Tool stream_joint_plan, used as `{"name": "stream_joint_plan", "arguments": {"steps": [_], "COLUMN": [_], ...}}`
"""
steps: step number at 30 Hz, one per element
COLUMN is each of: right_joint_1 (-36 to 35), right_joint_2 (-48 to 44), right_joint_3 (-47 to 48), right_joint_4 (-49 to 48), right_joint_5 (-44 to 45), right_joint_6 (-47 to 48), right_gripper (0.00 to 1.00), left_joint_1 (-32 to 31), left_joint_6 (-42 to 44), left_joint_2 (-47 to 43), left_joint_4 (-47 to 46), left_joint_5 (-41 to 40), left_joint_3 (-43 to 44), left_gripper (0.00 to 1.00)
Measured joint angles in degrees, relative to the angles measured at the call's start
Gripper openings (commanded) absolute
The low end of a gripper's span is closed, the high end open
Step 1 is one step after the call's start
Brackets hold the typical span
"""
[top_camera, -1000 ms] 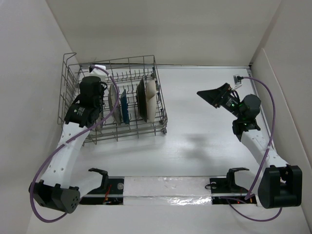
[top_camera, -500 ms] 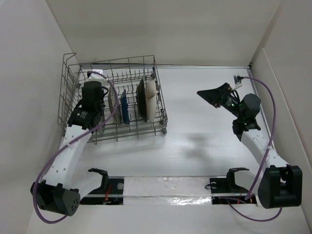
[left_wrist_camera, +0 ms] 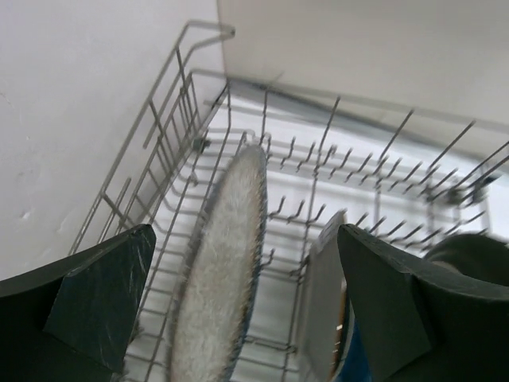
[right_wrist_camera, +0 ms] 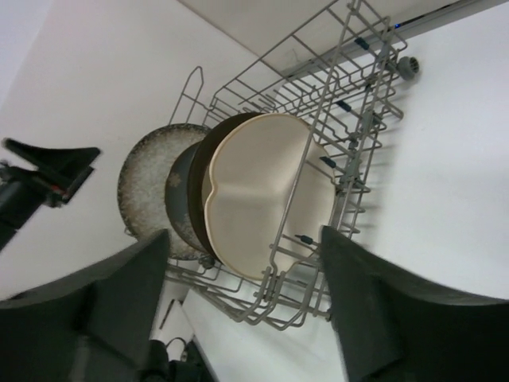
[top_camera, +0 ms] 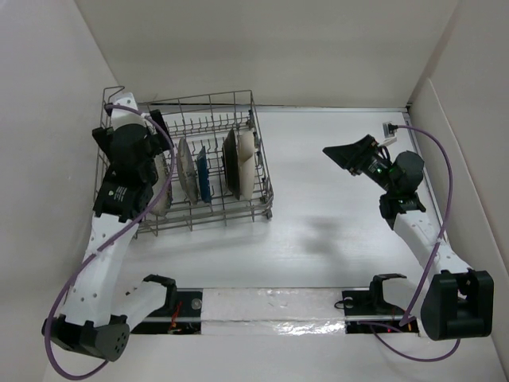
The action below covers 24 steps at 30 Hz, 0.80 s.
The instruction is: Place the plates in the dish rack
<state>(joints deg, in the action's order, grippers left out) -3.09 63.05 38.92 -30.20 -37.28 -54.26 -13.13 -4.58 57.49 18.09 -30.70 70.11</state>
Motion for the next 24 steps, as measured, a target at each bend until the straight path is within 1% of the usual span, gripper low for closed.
{"name": "stream_joint_plan", "arguments": {"steps": [1, 2, 4, 5, 6, 9, 10, 12, 13, 16, 19, 24], "right_joint_1": [0.0, 0.0, 0.0, 0.0, 0.0, 0.0, 0.0, 0.0, 0.0, -0.1, -1.1, -6.1], "right_joint_2": [0.0, 0.0, 0.0, 0.0, 0.0, -0.8, -1.3, -2.3, -2.7, -2.8, -2.9, -4.6], "right_joint_3": [0.0, 0.1, 0.3, 0.5, 0.7, 1.1, 1.2, 1.6, 2.1, 5.0, 9.4, 14.6], "right_joint_4": [0.3, 0.5, 1.6, 2.5, 3.2, 5.2, 5.8, 7.2, 7.6, 8.3, 9.3, 12.3], "right_joint_5": [0.4, 0.8, 1.6, 2.0, 2.6, 4.0, 4.4, 4.5, 4.4, 2.7, 0.7, 1.5], "right_joint_6": [0.5, 1.2, 2.3, 2.7, 3.3, 4.7, 5.2, 5.9, 6.2, 6.3, 6.7, 10.2], "right_gripper": [0.5, 0.33, 0.06, 0.02, 0.01, 0.04, 0.13, 0.25, 0.38, 0.57, 0.65, 0.65], "left_joint_1": [0.0, 0.0, 0.0, 0.0, 0.0, 0.0, 0.0, 0.0, 0.0, 0.0, 0.0, 0.0], "left_joint_6": [-0.8, -1.6, -3.1, -3.9, -5.0, -8.0, -9.1, -11.1, -12.2, -14.6, -16.3, -16.8], "left_joint_2": [-0.5, -1.1, -2.9, -4.1, -5.7, -10.4, -11.8, -14.3, -15.7, -19.7, -22.6, -23.7], "left_joint_4": [0.0, 0.0, -0.1, -0.2, -0.4, -0.8, -1.1, -2.3, -2.9, -5.8, -8.5, -10.0], "left_joint_5": [0.2, 0.5, 1.7, 2.6, 3.9, 8.6, 10.7, 14.8, 16.8, 22.0, 26.7, 31.8], "left_joint_3": [1.1, 2.2, 3.8, 4.3, 4.5, 4.5, 4.5, 4.1, 3.6, 1.4, -2.3, -7.6], "left_gripper": [0.99, 0.99, 0.99, 0.99, 0.99, 0.99, 0.99, 0.99, 0.99, 0.99, 0.99, 0.99]}}
